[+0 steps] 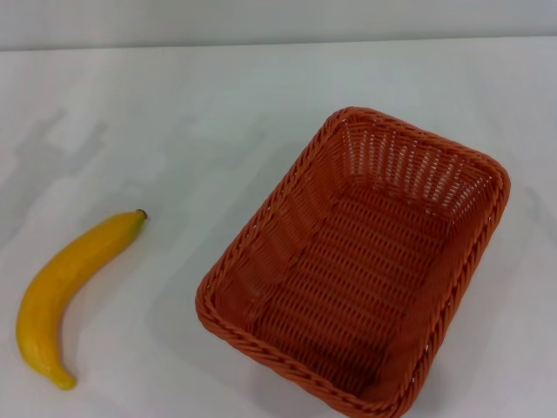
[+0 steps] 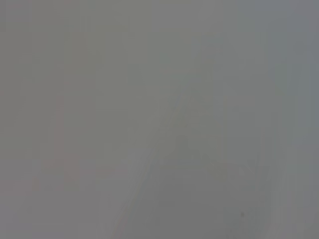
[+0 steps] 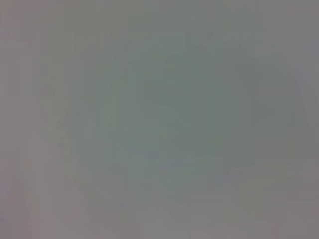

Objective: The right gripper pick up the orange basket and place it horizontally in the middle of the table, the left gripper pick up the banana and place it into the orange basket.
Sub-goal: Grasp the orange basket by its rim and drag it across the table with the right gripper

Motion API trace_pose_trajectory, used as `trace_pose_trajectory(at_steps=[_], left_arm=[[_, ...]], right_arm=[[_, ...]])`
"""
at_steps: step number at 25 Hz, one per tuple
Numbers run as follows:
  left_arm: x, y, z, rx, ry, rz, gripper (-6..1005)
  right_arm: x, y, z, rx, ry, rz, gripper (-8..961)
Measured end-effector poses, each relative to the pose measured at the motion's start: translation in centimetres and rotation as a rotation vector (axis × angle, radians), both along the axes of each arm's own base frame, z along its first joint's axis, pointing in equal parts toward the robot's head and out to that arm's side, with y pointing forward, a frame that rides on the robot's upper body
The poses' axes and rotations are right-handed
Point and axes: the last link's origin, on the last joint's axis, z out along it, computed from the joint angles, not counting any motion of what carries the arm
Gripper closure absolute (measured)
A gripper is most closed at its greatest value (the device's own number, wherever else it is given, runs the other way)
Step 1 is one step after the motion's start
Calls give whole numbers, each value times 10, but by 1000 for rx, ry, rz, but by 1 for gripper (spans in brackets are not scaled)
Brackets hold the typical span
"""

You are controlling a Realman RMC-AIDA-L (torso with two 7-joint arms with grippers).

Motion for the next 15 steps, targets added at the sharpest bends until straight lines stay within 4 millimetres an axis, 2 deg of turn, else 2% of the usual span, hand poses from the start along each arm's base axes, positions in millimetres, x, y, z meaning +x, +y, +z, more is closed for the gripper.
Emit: trace_pose_trajectory(at_steps=[15], left_arm=[[1, 1, 0, 0, -1, -4, 200]], right_arm=[[-1, 1, 1, -7, 11, 6, 124]])
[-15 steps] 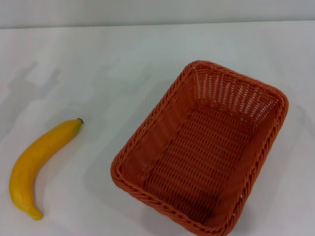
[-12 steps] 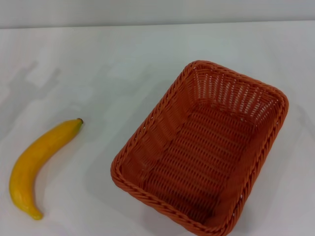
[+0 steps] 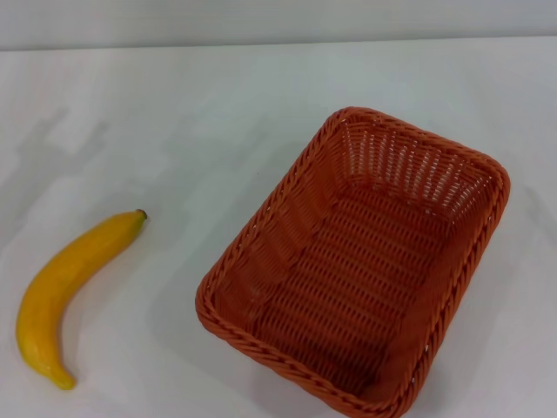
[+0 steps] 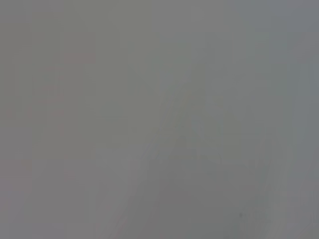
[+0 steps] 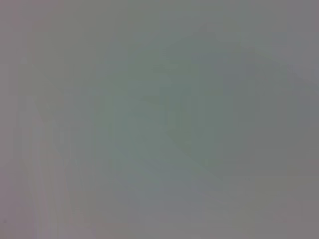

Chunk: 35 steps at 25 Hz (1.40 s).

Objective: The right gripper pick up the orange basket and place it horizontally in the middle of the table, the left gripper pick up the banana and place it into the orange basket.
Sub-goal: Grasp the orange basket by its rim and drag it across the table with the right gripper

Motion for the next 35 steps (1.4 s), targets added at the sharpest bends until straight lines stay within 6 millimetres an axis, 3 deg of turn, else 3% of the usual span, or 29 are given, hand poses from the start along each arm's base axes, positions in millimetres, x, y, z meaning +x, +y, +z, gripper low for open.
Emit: trace_pose_trajectory(at_steps=[13, 21, 29, 35], left_arm=[[0, -2, -2, -2, -5, 0, 200], [-2, -3, -3, -6, -8, 4, 201], [-2, -3, -3, -7, -8, 4, 201], [-3, -5, -3, -9, -11, 5, 201]], right_arm=[[-5, 7, 4, -9, 6, 23, 123], [-11, 13, 16, -63, 19, 48, 124], [-33, 32, 36, -201, 7, 80, 124], [-70, 64, 51, -399, -50, 70, 123]])
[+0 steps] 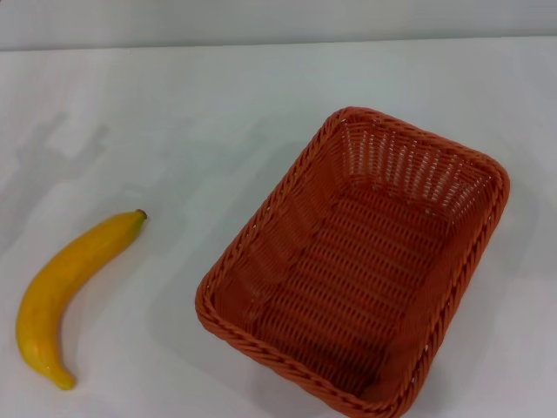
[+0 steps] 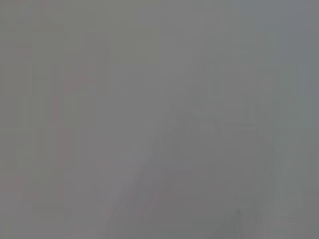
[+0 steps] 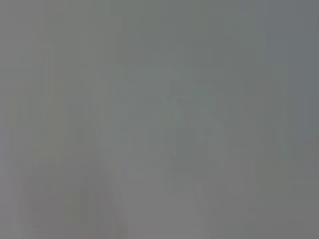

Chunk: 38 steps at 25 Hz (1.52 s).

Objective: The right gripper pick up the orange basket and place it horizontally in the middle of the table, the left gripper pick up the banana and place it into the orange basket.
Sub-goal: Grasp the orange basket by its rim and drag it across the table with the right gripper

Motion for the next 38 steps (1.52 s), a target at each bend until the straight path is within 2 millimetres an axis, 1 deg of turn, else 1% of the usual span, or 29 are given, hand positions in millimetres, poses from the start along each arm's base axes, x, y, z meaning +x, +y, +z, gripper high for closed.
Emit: trace_pose_trajectory(at_steps=[3, 7, 8, 10, 13, 16, 18, 21, 23, 26, 30, 33, 38], left_arm=[[-1, -1, 0, 0, 2, 1, 202], [-1, -1, -1, -3, 6, 2, 202], [-1, -1, -1, -3, 6, 2, 202], [-1, -1, -1, -3, 6, 2, 202], [-1, -1, 0, -3, 9, 1, 202], [0, 0, 1, -4, 13, -2, 202], [2, 3, 1, -5, 15, -7, 202], [2, 4, 0, -4, 15, -3, 202], [-1, 0, 1, -2, 13, 6, 202], [-3, -2, 2, 0, 15, 8, 203], [-4, -3, 0, 0, 19, 10, 203], [-4, -3, 0, 3, 26, 10, 203], [-5, -5, -4, 10, 41, 10, 203]], right_arm=[[-26, 21, 6, -117, -62, -17, 123], [-61, 49, 6, -261, -181, -51, 124], [-74, 59, 4, -316, -235, -64, 124], [-90, 71, 0, -375, -291, -73, 124], [-120, 93, -8, -461, -385, -80, 125], [-145, 109, -17, -536, -489, -100, 125], [-154, 115, -26, -596, -566, -131, 126], [-163, 123, -38, -660, -651, -165, 126], [-179, 134, -58, -721, -735, -179, 126], [-194, 142, -79, -784, -804, -182, 127], [-208, 147, -105, -868, -850, -176, 127], [-218, 146, -122, -917, -888, -166, 128], [-220, 144, -144, -951, -968, -191, 129]])
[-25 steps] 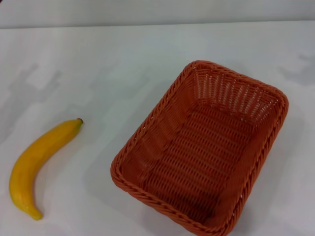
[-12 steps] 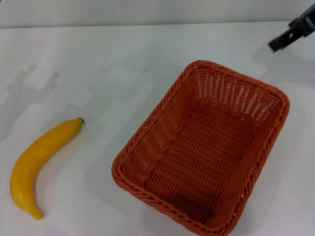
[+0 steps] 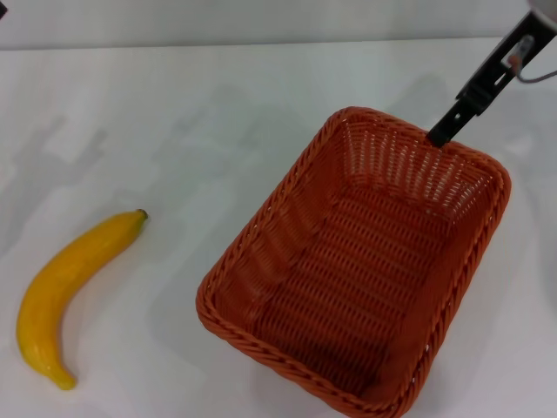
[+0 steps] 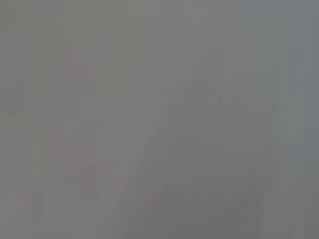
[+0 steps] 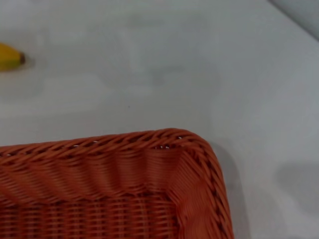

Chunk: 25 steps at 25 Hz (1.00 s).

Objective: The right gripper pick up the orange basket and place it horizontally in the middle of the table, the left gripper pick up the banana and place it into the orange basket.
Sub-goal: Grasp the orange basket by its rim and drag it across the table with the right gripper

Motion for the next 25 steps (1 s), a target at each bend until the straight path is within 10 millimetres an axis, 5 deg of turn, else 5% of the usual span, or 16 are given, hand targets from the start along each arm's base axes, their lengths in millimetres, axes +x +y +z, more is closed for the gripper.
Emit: trace_pose_trajectory(at_steps=[17, 25], left_arm=[[-9, -10, -8, -17, -8, 32, 204], [-9, -7, -18, -41, -19, 34, 204]], right_arm=[[5, 13, -50, -23, -134, -1, 131], [23, 12, -66, -45, -196, 2, 133]])
